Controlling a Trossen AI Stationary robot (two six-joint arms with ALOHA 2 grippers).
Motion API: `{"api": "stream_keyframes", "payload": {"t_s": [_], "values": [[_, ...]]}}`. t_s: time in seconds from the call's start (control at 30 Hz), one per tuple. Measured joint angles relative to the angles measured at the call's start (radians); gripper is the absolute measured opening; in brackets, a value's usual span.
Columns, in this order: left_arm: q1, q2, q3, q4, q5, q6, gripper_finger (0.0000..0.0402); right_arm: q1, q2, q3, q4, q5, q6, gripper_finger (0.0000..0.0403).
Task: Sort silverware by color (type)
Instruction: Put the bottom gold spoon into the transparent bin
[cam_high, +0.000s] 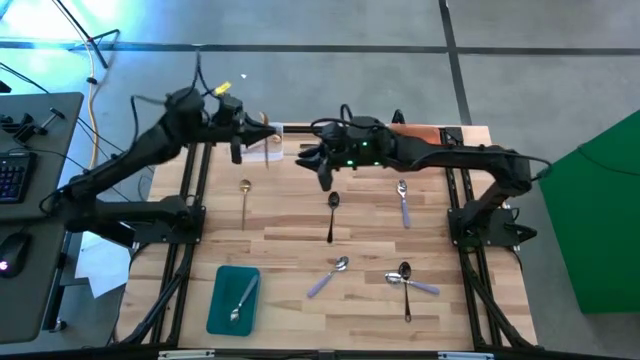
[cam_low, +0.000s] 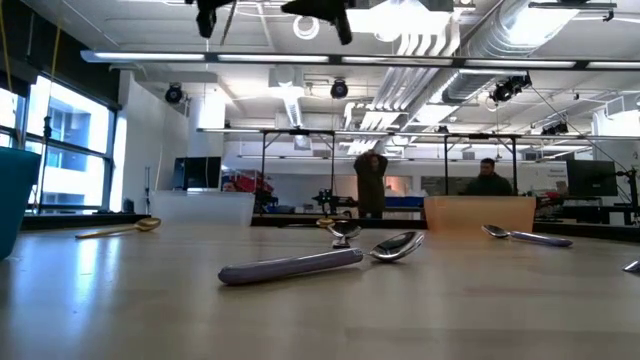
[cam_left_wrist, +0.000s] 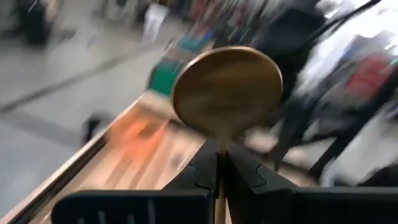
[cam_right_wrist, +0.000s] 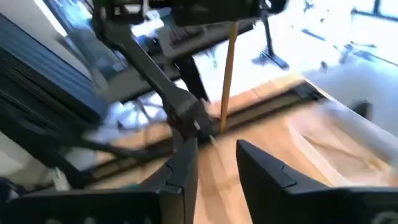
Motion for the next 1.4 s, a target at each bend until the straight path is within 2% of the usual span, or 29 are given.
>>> {"api": "stream_keyframes", "payload": {"t_s": [0.1, 0.2, 0.27, 0.37, 0.5, 0.57, 0.87, 1.1, 1.4], "values": [[0.084, 0.057, 0.107, -0.296, -0.011, 0.127, 0.0001, 0.014, -0.07, 0.0, -0.13, 0.065, -0.042, 0.0069], [0.142, 0.158, 0.191, -0.54, -0.074, 0.258, 0.0001, 0.029, -0.139, 0.0, -0.242, 0.132, -0.077, 0.0033], [0.164, 0.24, 0.227, -0.629, -0.13, 0.343, 0.0001, 0.038, -0.182, 0.0, -0.306, 0.181, -0.098, 0.001], [0.201, 0.37, 0.263, -0.694, -0.226, 0.449, 0.0001, 0.047, -0.24, 0.0, -0.374, 0.252, -0.106, 0.0009], [0.233, 0.53, 0.302, -0.72, -0.372, 0.579, 0.0001, 0.071, -0.301, 0.0, -0.438, 0.333, -0.098, 0.0008], [0.243, 0.597, 0.319, -0.724, -0.413, 0.639, 0.0001, 0.09, -0.323, 0.0, -0.444, 0.36, -0.098, 0.0002], [0.268, 0.806, 0.34, -0.667, -0.421, 0.743, 0.0, 0.181, -0.35, 0.0, -0.468, 0.478, -0.071, 0.0], [0.28, 0.889, 0.341, -0.64, -0.449, 0.805, 0.0, 0.227, -0.35, 0.0, -0.474, 0.511, -0.044, 0.0], [0.28, 0.894, 0.34, -0.574, -0.423, 0.842, 0.0, 0.262, -0.35, 0.0, -0.48, 0.517, -0.026, 0.0]]}}
